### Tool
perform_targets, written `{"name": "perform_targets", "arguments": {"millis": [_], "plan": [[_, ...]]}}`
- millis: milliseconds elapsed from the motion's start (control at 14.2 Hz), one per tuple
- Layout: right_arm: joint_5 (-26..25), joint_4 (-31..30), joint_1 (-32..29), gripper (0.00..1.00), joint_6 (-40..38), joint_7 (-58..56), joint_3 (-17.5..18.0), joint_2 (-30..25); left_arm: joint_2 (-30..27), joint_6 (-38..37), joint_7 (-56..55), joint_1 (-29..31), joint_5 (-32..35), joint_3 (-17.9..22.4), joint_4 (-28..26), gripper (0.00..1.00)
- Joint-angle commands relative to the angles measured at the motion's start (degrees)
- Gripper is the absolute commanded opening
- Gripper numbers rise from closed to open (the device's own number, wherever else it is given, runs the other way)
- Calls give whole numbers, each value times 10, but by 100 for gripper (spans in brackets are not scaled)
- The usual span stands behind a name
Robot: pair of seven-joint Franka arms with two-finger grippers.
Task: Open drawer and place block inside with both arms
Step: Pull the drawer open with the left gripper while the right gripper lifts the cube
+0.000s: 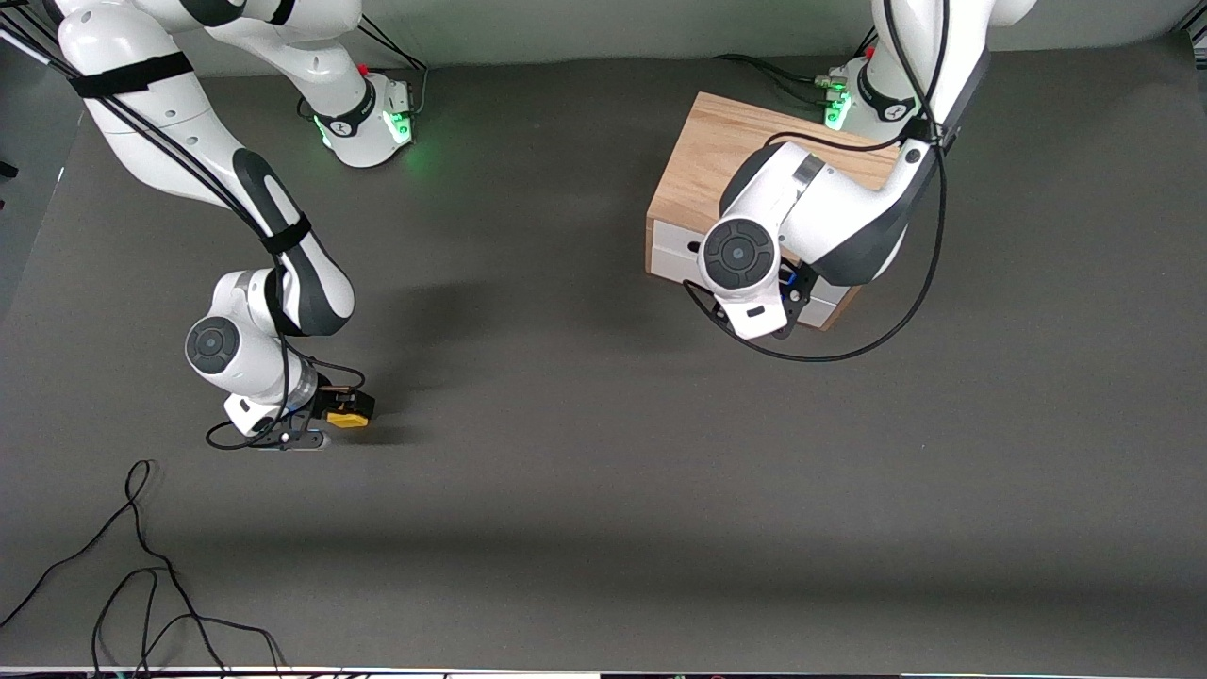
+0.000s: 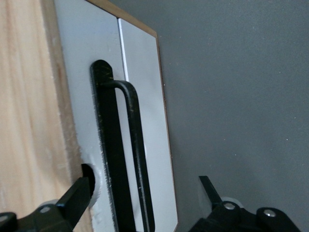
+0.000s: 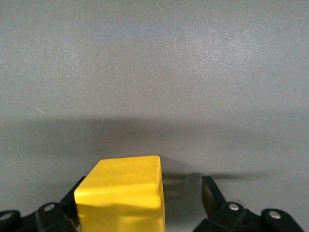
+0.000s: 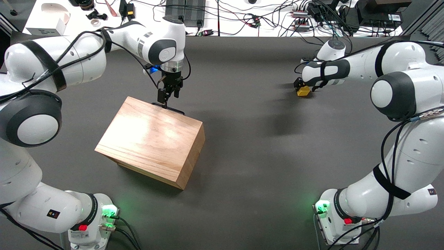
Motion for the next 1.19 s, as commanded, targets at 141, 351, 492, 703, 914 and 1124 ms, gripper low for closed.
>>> {"name": "perform_targets", "arguments": {"millis": [141, 351, 492, 703, 914, 1124], "plan": [[8, -2, -3, 81, 10, -37, 1, 0, 19, 29, -46, -2, 13, 11, -3, 100], [8, -1, -2, 61, 8, -38, 1, 0, 37, 42, -48, -2, 25, 13, -2, 100], [8, -1, -2, 55, 7, -38, 1, 0, 43, 45, -48, -3, 26, 17, -3, 100], [8, -1, -2, 49, 5, -38, 1, 0, 46, 47, -47, -3, 26, 17, -2, 100], [8, 0, -2, 37, 4, -38, 1, -1, 46, 49, -46, -4, 37, 17, 5, 100], [8, 0, -1, 26, 4, -38, 1, -1, 53, 78, -45, -3, 43, 17, 8, 100]]}}
